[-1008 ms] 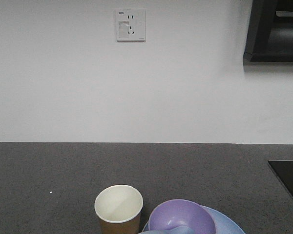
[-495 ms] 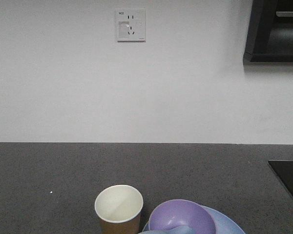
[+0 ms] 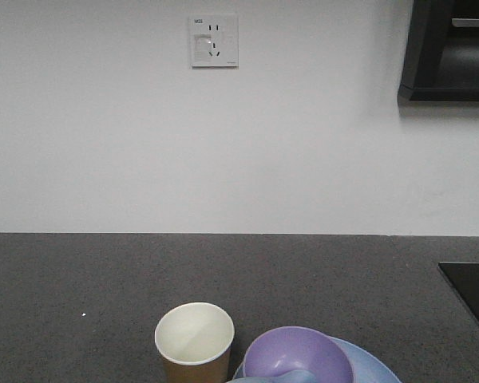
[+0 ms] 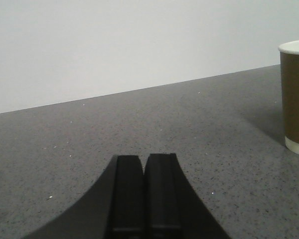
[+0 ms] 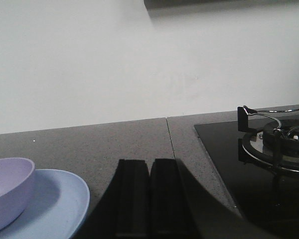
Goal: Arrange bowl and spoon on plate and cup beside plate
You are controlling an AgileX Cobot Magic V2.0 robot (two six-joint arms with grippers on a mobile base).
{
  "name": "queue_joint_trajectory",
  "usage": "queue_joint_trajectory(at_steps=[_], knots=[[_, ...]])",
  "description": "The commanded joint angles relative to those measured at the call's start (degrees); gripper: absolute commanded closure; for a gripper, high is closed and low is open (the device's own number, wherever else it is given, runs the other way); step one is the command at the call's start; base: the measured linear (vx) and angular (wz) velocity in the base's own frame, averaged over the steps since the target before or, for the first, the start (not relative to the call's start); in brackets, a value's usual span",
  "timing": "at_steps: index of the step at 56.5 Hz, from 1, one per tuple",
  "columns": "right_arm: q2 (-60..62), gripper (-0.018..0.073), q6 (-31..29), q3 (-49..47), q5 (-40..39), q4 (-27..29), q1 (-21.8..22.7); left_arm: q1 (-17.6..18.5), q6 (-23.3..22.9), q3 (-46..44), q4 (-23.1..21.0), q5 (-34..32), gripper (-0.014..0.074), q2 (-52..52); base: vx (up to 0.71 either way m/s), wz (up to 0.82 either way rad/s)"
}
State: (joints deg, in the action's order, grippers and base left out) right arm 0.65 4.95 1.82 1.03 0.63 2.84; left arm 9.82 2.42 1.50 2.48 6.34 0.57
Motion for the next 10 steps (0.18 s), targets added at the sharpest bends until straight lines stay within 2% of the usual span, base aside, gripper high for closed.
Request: queue_joint_trajectory(at_steps=[1,10], knots=[[0.33,0.0568,-0.04,0.16,-4.54,-0.63,0.26,-0.08,-0.09,-1.43,-0.55,-5.11,0.0603,0.99,0.00,0.00],[0.33,0.0568,-0.04,0.16,-4.54,-0.63,0.26,-0.08,-0.09,-1.43,-0.55,-5.11,0.0603,0.99,0.00,0.00]])
